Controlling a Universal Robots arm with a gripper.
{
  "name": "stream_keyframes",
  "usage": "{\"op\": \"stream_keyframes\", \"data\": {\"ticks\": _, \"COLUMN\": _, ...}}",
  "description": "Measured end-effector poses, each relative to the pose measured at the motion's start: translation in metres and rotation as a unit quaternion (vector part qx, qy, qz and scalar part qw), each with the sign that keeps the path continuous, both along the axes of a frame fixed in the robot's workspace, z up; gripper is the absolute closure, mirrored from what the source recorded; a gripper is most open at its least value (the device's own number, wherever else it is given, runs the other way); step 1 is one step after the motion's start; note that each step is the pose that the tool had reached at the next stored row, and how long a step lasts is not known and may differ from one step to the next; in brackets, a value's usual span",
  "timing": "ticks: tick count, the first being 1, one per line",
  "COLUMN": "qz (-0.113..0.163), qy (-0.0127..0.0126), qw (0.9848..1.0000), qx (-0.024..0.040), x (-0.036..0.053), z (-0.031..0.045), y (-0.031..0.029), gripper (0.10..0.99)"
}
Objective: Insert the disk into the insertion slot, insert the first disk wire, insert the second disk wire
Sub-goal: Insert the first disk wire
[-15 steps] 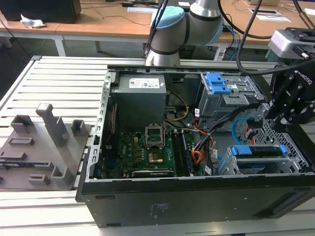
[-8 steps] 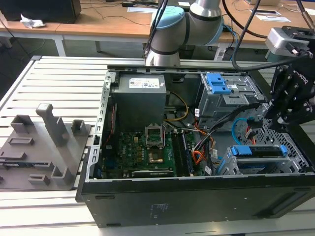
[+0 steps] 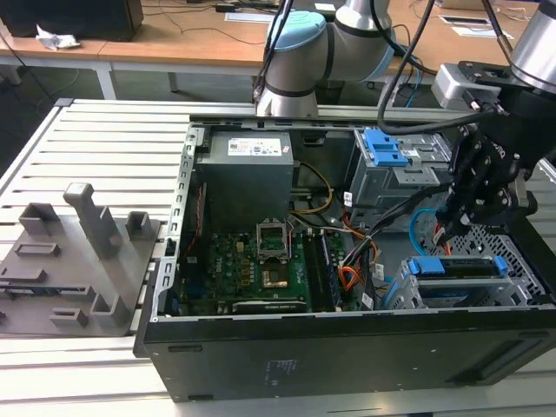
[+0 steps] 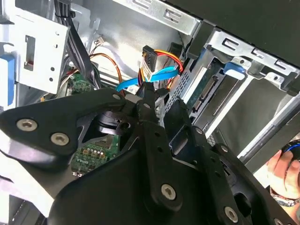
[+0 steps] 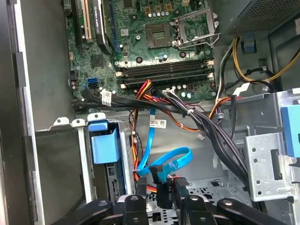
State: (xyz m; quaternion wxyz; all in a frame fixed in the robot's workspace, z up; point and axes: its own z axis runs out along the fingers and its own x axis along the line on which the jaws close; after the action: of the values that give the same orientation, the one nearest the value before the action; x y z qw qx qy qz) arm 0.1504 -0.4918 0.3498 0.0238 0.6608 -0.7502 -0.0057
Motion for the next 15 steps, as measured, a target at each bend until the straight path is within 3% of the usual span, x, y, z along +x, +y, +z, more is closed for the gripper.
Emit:
{"op": "stream_keyframes", "data": {"ticks": 2, "qz": 0.000, "qy": 0.0000, "qw": 1.0000, "qx": 0.0001, "x": 0.0000, "z": -0.0006, "y": 0.0000, "gripper": 0.737}}
{"op": "stream_keyframes", "data": {"ticks": 5, "qz": 0.000, "qy": 0.0000, "qw": 1.0000, "qx": 0.0001, "x": 0.0000, "z": -0.0009, "y": 0.0000, "gripper": 0.898}}
{"op": "stream_keyframes", "data": {"ticks": 11, "qz": 0.000, "qy": 0.0000, "qw": 1.0000, "qx": 0.0001, "x": 0.0000, "z": -0.0016, "y": -0.0001, "gripper": 0.898}}
{"op": "stream_keyframes", "data": {"ticks": 12, "qz": 0.000, "qy": 0.0001, "qw": 1.0000, "qx": 0.0002, "x": 0.0019, "z": -0.0016, "y": -0.0003, "gripper": 0.898}}
{"op": "stream_keyframes", "data": {"ticks": 14, "qz": 0.000, "qy": 0.0028, "qw": 1.0000, "qx": 0.0000, "x": 0.0113, "z": -0.0015, "y": -0.0008, "gripper": 0.898}}
{"op": "stream_keyframes", "data": {"ticks": 15, "qz": 0.000, "qy": 0.0029, "qw": 1.0000, "qx": 0.0000, "x": 0.0117, "z": -0.0015, "y": -0.0054, "gripper": 0.898}}
